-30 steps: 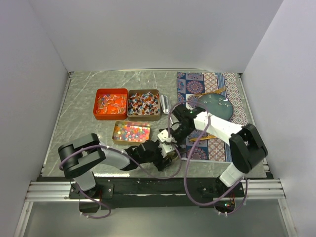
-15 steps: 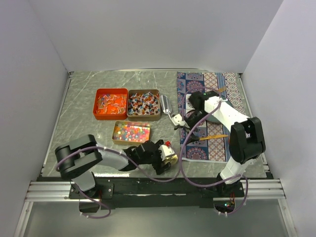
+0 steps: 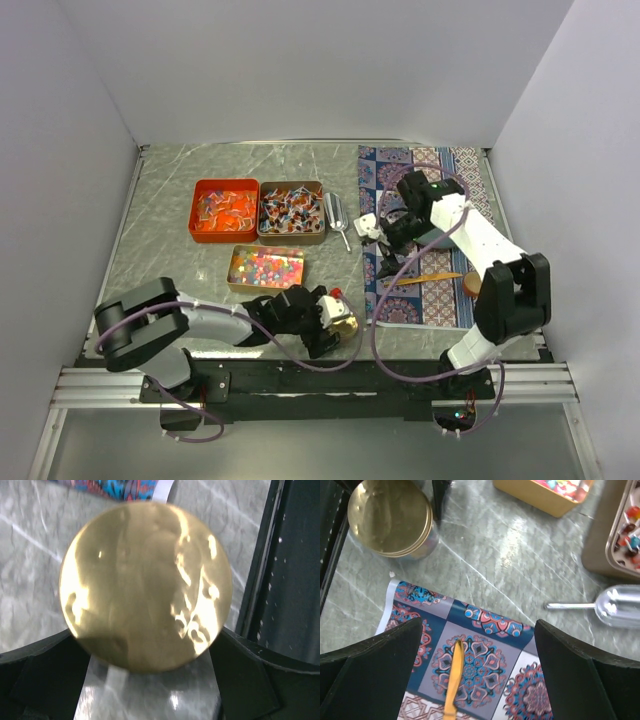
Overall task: Pack the candies
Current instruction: Reset both arms
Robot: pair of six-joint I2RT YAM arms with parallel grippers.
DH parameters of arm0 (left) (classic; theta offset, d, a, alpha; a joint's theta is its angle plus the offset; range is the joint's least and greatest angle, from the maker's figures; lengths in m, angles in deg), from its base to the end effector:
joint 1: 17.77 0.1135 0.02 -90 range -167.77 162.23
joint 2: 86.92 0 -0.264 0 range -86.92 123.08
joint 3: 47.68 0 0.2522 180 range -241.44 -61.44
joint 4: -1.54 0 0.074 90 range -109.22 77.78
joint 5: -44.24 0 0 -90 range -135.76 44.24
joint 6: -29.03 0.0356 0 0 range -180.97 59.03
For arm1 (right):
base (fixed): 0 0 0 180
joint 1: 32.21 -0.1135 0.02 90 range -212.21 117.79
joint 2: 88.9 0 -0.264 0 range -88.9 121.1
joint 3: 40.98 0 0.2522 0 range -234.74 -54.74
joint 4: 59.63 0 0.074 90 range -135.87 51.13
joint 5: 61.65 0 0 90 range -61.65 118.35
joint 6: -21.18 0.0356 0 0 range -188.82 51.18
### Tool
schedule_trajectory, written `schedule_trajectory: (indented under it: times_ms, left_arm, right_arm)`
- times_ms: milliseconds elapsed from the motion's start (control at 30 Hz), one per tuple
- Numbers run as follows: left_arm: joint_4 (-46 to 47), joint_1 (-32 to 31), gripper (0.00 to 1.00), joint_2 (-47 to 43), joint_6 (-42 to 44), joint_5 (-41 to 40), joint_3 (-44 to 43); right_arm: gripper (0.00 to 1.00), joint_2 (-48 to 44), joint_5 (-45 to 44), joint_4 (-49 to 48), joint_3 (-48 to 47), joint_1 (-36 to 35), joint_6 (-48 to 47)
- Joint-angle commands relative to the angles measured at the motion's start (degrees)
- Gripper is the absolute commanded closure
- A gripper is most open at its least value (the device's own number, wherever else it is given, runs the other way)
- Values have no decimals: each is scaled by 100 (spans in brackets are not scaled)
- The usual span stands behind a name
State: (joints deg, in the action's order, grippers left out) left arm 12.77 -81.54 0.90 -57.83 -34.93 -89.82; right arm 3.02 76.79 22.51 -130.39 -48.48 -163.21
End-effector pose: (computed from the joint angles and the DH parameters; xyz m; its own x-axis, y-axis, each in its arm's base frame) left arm 0.1160 -0.2506 0.1352 -0.1976 0.5228 -0.8292 0.9618 0.2669 -0.0610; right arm 0.2708 0.1068 0.2691 0.3253 -0.5941 -0.7357 -0.9336 -0.3254 -0.1500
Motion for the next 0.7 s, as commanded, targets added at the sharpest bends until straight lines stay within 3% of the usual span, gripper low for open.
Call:
schedule_trajectory:
  times_ms: [0,200,300,367,500,600,667]
  left_arm:
    - [-1180,171,3,-369,-252,505,-316]
    - [-1725,505,3,-1089,46,1219,-431]
    - [-1953,637,3,-1704,205,1439,-422]
    - [-2077,690,3,-2238,117,1203,-501]
    - [-3497,769,3,-2707,512,597,-1037]
    - [-3800,1225,3,-3242,575,281,-1301]
    - [-3817,1542,3,-3638,320,-619,-1520]
  right_arm:
    - [0,-438,7,-483,7,54,1166]
    - [0,-411,-379,-1439,-423,177,3529]
    - [0,-543,-1116,-2019,-503,212,5005]
    - [0,-754,-1668,-2205,-494,221,5891]
    - [0,-1464,-2934,-2942,-143,221,7274]
    - [0,-1851,-3907,-3102,42,221,8188]
    - [0,-2054,-4272,-3146,165,230,8672]
